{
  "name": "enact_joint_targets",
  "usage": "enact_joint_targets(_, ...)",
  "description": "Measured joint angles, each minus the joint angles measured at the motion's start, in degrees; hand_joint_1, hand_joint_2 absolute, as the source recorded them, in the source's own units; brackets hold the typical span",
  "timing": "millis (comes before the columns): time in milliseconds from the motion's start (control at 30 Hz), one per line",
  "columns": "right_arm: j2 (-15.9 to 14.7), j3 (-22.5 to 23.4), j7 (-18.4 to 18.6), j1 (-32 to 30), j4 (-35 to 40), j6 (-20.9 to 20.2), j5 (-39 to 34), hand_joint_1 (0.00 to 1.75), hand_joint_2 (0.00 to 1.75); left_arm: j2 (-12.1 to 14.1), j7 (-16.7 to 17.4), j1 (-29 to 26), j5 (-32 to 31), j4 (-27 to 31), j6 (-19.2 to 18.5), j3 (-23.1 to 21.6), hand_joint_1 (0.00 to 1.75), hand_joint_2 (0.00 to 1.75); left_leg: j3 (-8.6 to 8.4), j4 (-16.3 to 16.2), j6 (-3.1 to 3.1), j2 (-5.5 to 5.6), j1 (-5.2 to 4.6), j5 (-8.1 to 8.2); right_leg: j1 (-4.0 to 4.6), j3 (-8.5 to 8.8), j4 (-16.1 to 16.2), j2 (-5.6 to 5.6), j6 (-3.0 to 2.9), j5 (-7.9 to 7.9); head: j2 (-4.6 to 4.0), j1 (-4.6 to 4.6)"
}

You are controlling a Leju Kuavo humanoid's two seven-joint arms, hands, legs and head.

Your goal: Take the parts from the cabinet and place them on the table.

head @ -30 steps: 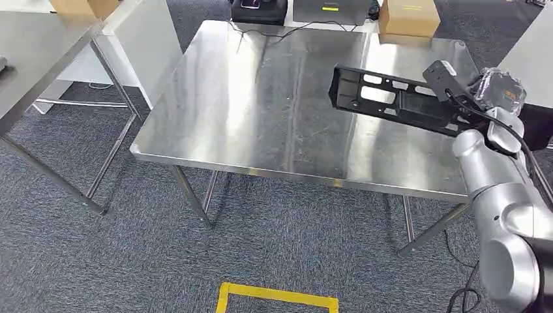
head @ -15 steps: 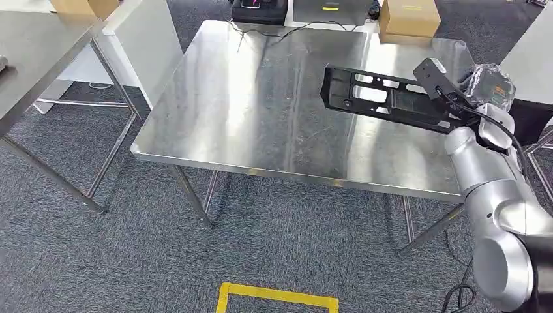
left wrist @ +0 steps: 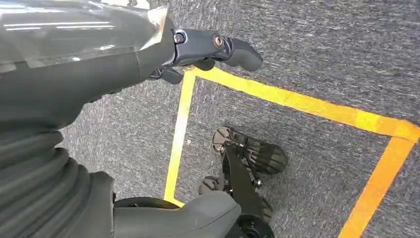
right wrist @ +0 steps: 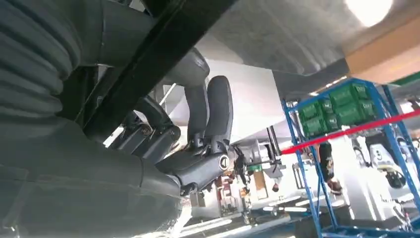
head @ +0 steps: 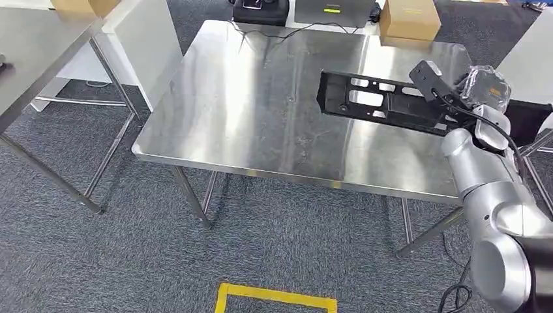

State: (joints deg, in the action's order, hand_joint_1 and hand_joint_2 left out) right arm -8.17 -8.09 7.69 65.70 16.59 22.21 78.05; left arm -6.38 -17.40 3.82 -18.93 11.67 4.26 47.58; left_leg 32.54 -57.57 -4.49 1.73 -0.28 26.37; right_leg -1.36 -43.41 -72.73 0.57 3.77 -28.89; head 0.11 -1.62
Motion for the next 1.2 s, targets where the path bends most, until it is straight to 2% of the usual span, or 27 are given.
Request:
enact_joint_targets(67, 0.0, 0.0, 0.0, 0.1, 0.0, 0.0, 0.0, 1.75, 1.75, -0.1, 0.0, 0.0, 0.0, 0.0, 0.0, 0.0, 0.00, 1.75, -0.51, -0.4, 0.75, 0.09, 0.33, 0.74, -0.45, 5.05, 11.0, -0.24, 1.52, 5.05, 0.00, 0.02)
enact_joint_targets(100, 0.0, 0.0, 0.0, 0.1, 0.0, 0.0, 0.0, 1.75, 1.75, -0.1, 0.0, 0.0, 0.1, 0.0, 0.1, 0.0, 0.00, 1.75, -0.57, -0.6, 1.15, 0.10, 0.34, 1.17, -0.65, 6.50, 14.6, -0.52, 1.61, 5.70, 0.00, 0.20)
enact_joint_targets(133, 0.2, 0.0, 0.0, 0.3, 0.0, 0.0, 0.0, 1.75, 1.75, -0.1, 0.1, 0.1, 0.2, 0.0, 0.2, 0.0, 0.00, 1.75, -0.35, -0.9, 1.59, 0.18, -0.01, 1.51, 0.13, 7.51, 14.8, -0.07, 0.82, 5.47, 0.00, 0.28)
enact_joint_targets(167, 0.2, 0.0, -0.1, 0.2, 0.0, 0.0, 0.1, 1.75, 1.75, 0.0, 0.1, 0.1, 0.2, 0.0, 0.3, 0.0, 0.00, 1.75, -0.35, -0.8, 1.72, 0.19, 0.01, 1.55, -0.02, 7.35, 14.7, -0.01, 0.03, 5.41, 0.00, 0.20)
enact_joint_targets(233, 0.4, 0.0, -0.1, 0.0, 0.0, 0.0, 0.2, 1.75, 1.75, -0.1, 0.2, 0.0, 0.3, 0.0, 0.6, 0.0, 0.00, 1.75, -0.55, -0.6, 2.03, 0.15, 0.27, 1.59, 0.25, 7.26, 14.7, 0.06, -0.60, 5.27, 0.00, 0.09)
enact_joint_targets(267, 0.5, 0.0, -0.2, 0.1, 0.0, 0.0, 0.2, 1.75, 1.75, -0.1, 0.2, 0.1, 0.3, 0.0, 0.6, 0.0, 0.00, 1.75, -0.35, -0.8, 2.50, 0.03, 0.42, 2.13, -0.45, 7.51, 14.9, 0.06, -1.19, 5.23, 0.00, 0.02)
enact_joint_targets(300, 0.6, 0.0, -0.2, 0.1, 0.2, 0.0, 0.2, 1.75, 1.75, -0.1, 0.2, 0.1, 0.3, 0.0, 0.6, 0.0, 0.00, 1.75, 0.28, -2.1, 2.91, -0.54, 0.38, 2.77, -0.37, 7.73, 14.9, 0.06, -1.55, 5.09, 0.00, -0.02)
enact_joint_targets(333, 0.6, 0.0, -0.2, 0.2, 0.2, 0.0, 0.2, 1.75, 1.75, -0.2, 0.2, 0.1, 0.3, 0.0, 0.6, 0.0, 0.00, 1.75, 1.71, -5.1, 3.25, -0.95, 0.52, 4.28, -0.38, 7.90, 14.9, 0.02, -1.99, 4.88, 0.00, -0.42)
enact_joint_targets(400, 0.8, 0.0, -0.2, 0.2, 0.2, 0.0, 0.2, 1.75, 1.75, -0.2, 0.2, 0.0, 0.3, 0.0, 0.7, 0.0, 0.00, 1.75, 7.27, -15.0, 3.76, -1.43, 0.82, 8.05, -0.26, 8.06, 14.8, -0.01, -2.33, 4.64, 0.00, -0.46)
enact_joint_targets(433, 0.9, 0.0, -0.2, 0.1, 0.2, 0.0, 0.4, 1.75, 1.75, -0.2, 0.2, 0.0, 0.3, 0.0, 0.7, 0.0, 0.00, 1.75, 9.63, -18.4, 3.84, -1.48, 0.86, 8.59, -0.22, 8.14, 14.8, -0.01, -2.43, 4.55, 0.00, -0.46)
enact_joint_targets(467, 1.0, 0.0, -0.2, 0.0, 0.2, 0.0, 0.5, 1.75, 1.75, -0.2, 0.3, 0.0, 0.3, 0.0, 0.7, 0.0, 0.00, 1.75, 10.75, -19.1, 3.77, -1.50, 0.87, 7.79, -0.20, 8.28, 14.8, -0.01, -2.55, 4.45, 0.00, -0.48)
enact_joint_targets(500, 1.0, 0.0, -0.2, -0.1, 0.2, 0.0, 0.5, 1.75, 1.75, -0.2, 0.3, 0.0, 0.3, 0.0, 0.7, 0.0, 0.00, 1.75, 10.52, -17.2, 3.64, -1.52, 0.87, 5.71, -0.17, 8.49, 14.8, 0.00, -2.64, 4.35, 0.00, -0.48)
enact_joint_targets(533, 1.0, 0.0, -0.2, -0.1, 0.2, 0.0, 0.5, 1.75, 1.75, -0.2, 0.3, 0.0, 0.3, 0.0, 0.7, 0.0, 0.00, 1.75, 9.15, -13.4, 3.41, -1.52, 0.86, 2.82, -0.15, 8.75, 14.8, 0.01, -2.63, 4.16, 0.00, -0.48)
enact_joint_targets(600, 1.2, 0.0, -0.2, 0.0, 0.2, 0.0, 0.6, 1.75, 1.75, -0.1, 0.3, 0.0, 0.3, 0.0, 0.7, 0.1, 0.00, 1.75, 4.78, -2.9, 2.51, -1.53, 0.81, -2.90, -0.11, 9.30, 14.9, 0.05, -2.31, 3.79, 0.00, -0.53)
enact_joint_targets(633, 1.2, 0.0, -0.2, 0.2, 0.2, 0.0, 0.6, 1.75, 1.75, -0.1, 0.3, 0.1, 0.3, 0.0, 0.7, 0.1, 0.00, 1.75, 4.07, -2.0, 2.48, -1.53, 0.55, -1.90, 0.40, 9.27, 14.9, 0.06, -2.12, 3.67, 0.00, -0.42)
enact_joint_targets(700, 1.2, 0.0, -0.2, 0.3, 0.2, 0.0, 0.7, 1.75, 1.75, -0.1, 0.3, 0.0, 0.3, 0.0, 0.8, 0.2, 0.00, 1.75, 3.59, -1.3, 2.33, -1.41, 0.27, -1.61, 0.37, 9.12, 15.0, 0.08, -1.64, 3.68, 0.00, -0.39)
enact_joint_targets(767, 1.2, 0.0, -0.2, 0.2, 0.2, 0.0, 0.7, 1.75, 1.75, -0.1, 0.3, 0.0, 0.3, 0.0, 0.9, 0.2, 0.00, 1.75, 3.15, -0.7, 1.56, -1.39, 0.36, -1.93, 0.56, 9.59, 15.4, 0.08, -0.88, 3.64, 0.00, -0.42)
enact_joint_targets(800, 1.2, 0.0, -0.3, 0.2, 0.3, 0.0, 0.7, 1.75, 1.75, -0.1, 0.4, 0.0, 0.3, 0.0, 0.9, 0.2, 0.00, 1.75, 2.66, -0.1, 1.25, -1.45, 0.64, -2.19, 0.19, 8.73, 14.3, -0.13, -0.87, 3.11, 0.00, -0.39)
enact_joint_targets(833, 1.2, 0.0, -0.3, 0.3, 0.3, 0.0, 0.7, 1.75, 1.75, -0.1, 0.4, 0.1, 0.3, 0.0, 0.9, 0.3, 0.00, 1.75, 2.58, 0.0, 0.93, -1.43, 0.61, -2.23, 0.26, 7.51, 11.8, -0.15, -1.06, 1.91, 0.00, -0.24)
enact_joint_targets(900, 1.1, 0.0, -0.3, 0.4, 0.2, 0.0, 0.7, 1.75, 1.75, -0.1, 0.4, 0.1, 0.3, 0.0, 0.9, 0.3, 0.00, 1.75, 2.52, 0.0, 0.59, -1.30, 0.48, -2.11, 0.29, 2.51, 2.2, -0.14, -1.57, -1.65, 0.00, -0.04)
enact_joint_targets(933, 1.1, 0.0, -0.3, 0.2, 0.2, 0.0, 0.7, 1.75, 1.75, -0.1, 0.4, 0.1, 0.3, 0.0, 0.9, 0.4, 0.00, 1.75, 2.49, 0.0, 0.46, -1.25, 0.41, -2.02, 0.29, 0.38, -1.6, -0.14, -1.53, -2.65, 0.00, 0.00)
enact_joint_targets(967, 1.1, 0.0, -0.3, -0.1, 0.2, 0.0, 0.7, 1.75, 1.75, -0.1, 0.4, 0.0, 0.3, 0.0, 0.9, 0.4, 0.00, 1.75, 2.37, -0.1, 0.43, -1.20, 0.36, -1.95, 0.27, -0.93, -3.5, -0.15, -1.20, -2.60, 0.00, 0.00)
enact_joint_targets(1000, 1.0, 0.0, -0.3, -0.4, 0.2, 0.0, 0.7, 1.75, 1.75, -0.1, 0.4, 0.0, 0.3, 0.0, 0.9, 0.4, 0.00, 1.75, 2.17, -0.1, 0.42, -1.13, 0.35, -1.81, 0.25, -0.55, -1.9, -0.15, -0.70, -1.46, 0.00, 0.00)
enact_joint_targets(1033, 1.0, 0.0, -0.3, -0.4, 0.2, 0.0, 0.7, 1.75, 1.75, -0.1, 0.4, 0.0, 0.3, 0.0, 0.9, 0.4, 0.00, 1.75, 1.94, -0.1, 0.50, -1.07, 0.35, -1.64, 0.25, 1.33, 2.2, -0.16, -0.15, 0.58, 0.00, 0.04)
enact_joint_targets(1100, 0.9, 0.0, -0.3, -0.2, 0.2, 0.0, 0.7, 1.75, 1.75, -0.2, 0.5, 0.0, 0.3, 0.0, 0.9, 0.4, 0.00, 1.75, 1.43, -0.2, 0.91, -0.90, 0.33, -1.18, 0.28, 6.75, 13.6, -0.26, 0.31, 5.03, 0.00, 0.17)
enact_joint_targets(1133, 0.9, 0.0, -0.3, -0.1, 0.2, 0.0, 0.7, 1.75, 1.75, -0.2, 0.5, 0.0, 0.3, 0.0, 0.9, 0.4, 0.00, 1.75, 1.44, -0.4, 1.19, -0.89, -0.15, -0.92, 0.57, 7.95, 15.6, -0.26, -0.12, 5.18, 0.00, 0.28)
enact_joint_targets(1200, 0.9, 0.0, -0.3, 0.0, 0.2, 0.0, 0.7, 1.75, 1.75, -0.2, 0.5, 0.1, 0.3, 0.0, 0.9, 0.4, 0.00, 1.75, 1.35, -0.4, 1.55, -0.82, -0.19, -0.67, 0.78, 8.23, 15.6, -0.27, -0.99, 5.29, 0.00, 0.09)
